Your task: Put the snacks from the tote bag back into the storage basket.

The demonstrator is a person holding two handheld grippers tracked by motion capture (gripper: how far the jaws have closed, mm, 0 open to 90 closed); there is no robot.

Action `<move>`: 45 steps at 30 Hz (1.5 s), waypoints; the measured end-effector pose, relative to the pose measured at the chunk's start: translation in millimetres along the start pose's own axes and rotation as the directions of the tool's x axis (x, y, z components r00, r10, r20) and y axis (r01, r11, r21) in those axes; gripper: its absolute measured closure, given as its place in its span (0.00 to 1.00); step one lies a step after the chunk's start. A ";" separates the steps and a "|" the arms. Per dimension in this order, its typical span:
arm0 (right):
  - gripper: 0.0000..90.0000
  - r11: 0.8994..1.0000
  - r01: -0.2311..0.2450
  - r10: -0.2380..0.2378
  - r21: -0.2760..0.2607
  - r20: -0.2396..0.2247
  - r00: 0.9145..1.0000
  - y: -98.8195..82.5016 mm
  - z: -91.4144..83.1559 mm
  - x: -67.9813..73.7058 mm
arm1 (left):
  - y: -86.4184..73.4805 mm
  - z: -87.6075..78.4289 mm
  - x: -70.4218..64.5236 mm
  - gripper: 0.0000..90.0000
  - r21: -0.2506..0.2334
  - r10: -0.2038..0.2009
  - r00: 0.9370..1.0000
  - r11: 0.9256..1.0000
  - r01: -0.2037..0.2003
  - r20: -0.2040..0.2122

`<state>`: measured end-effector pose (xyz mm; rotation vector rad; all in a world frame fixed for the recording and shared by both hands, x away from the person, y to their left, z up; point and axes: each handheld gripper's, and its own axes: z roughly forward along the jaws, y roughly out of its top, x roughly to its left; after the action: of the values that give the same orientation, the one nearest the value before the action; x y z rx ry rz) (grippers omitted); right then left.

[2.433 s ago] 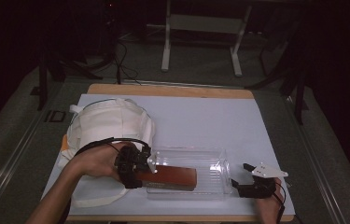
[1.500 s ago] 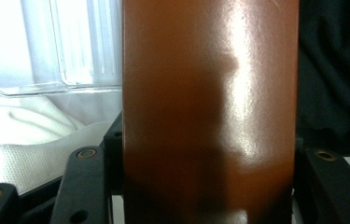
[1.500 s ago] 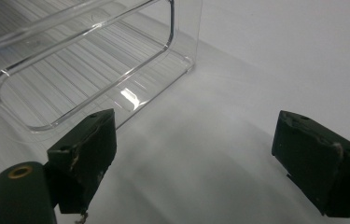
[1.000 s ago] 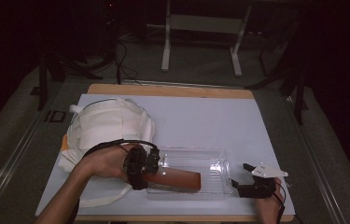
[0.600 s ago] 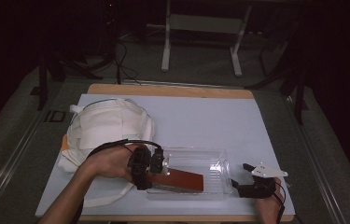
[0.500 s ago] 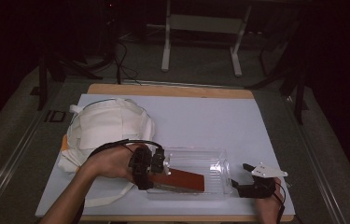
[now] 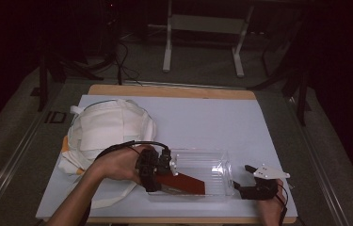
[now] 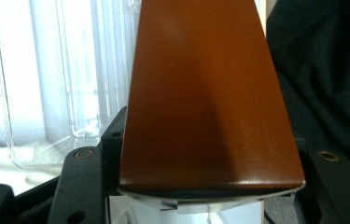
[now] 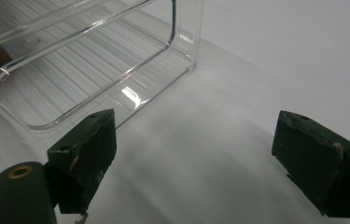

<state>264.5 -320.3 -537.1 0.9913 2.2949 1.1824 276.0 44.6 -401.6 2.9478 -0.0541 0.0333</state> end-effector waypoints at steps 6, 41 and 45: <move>0.15 1.000 0.000 0.000 0.001 0.000 1.000 0.0 0.1 0.0 | 1.4 1.5 0.7 0.46 -0.015 -0.010 1.000 1.000 0.010 0.014; 0.15 0.999 0.029 -0.029 0.029 0.013 0.999 1.0 2.6 3.3 | 9.6 27.7 2.2 0.27 -0.009 -0.080 0.988 0.997 0.082 0.134; 0.15 0.999 0.029 -0.029 0.027 0.013 0.999 1.0 2.6 3.0 | 8.3 32.8 2.0 0.26 0.010 -0.082 0.987 0.997 0.081 0.136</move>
<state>264.5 -316.3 -537.8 0.9693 2.3129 1.1326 278.3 30.1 -432.1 2.9495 0.0476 -0.1797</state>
